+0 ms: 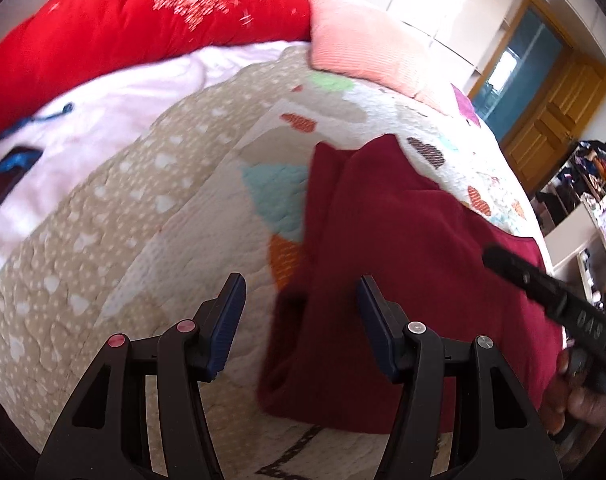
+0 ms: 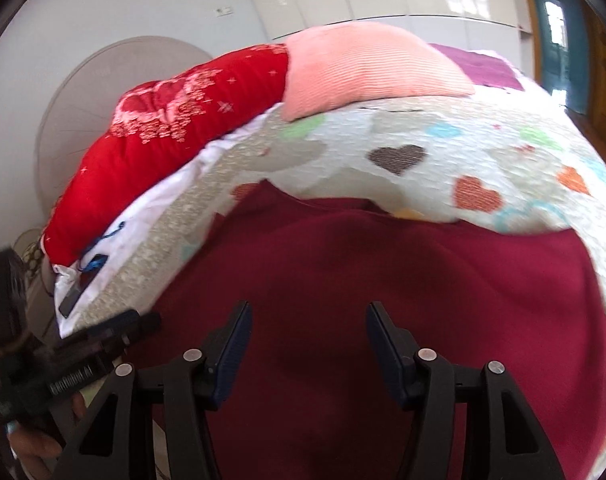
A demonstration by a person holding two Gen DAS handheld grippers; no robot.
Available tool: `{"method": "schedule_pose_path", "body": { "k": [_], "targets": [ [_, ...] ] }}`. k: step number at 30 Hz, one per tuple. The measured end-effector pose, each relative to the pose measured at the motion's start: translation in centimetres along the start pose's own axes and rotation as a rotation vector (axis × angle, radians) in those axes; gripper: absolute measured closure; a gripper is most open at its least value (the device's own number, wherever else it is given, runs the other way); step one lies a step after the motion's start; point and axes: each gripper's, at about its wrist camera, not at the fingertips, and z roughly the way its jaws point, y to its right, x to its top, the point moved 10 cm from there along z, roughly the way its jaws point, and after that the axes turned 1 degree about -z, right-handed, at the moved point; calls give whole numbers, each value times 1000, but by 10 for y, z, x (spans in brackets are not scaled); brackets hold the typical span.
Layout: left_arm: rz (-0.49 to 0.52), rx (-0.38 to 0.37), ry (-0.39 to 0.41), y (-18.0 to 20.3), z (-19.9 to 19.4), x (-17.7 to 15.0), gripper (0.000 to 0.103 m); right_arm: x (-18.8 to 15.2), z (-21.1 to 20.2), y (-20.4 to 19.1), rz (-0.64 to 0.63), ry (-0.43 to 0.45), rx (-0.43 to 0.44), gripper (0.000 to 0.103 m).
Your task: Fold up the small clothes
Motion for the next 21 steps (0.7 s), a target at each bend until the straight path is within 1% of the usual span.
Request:
{"method": "schedule_pose_path", "body": {
  "k": [2, 6, 8, 10, 14, 16, 21],
  "targets": [
    [-10, -12, -4, -2, 2, -4, 37, 7, 11, -14, -22, -13, 19, 51],
    [-34, -47, -12, -1, 9, -9, 33, 23, 36, -35, -55, -37, 42, 52],
    [-36, -54, -4, 1, 11, -11, 29, 30, 50, -45, -66, -62, 54, 52],
    [-32, -60, 1, 1, 12, -11, 27, 35, 70, -53, -79, -98, 55, 52],
    [-34, -82, 6, -1, 13, -12, 25, 35, 105, -54, -55, -179, 29, 51],
    [-40, -100, 10, -2, 14, -13, 24, 35, 117, -54, -42, -202, 7, 47],
    [-46, -111, 28, -1, 11, -16, 22, 38, 117, -60, -77, -222, -44, 45]
  ]
}}
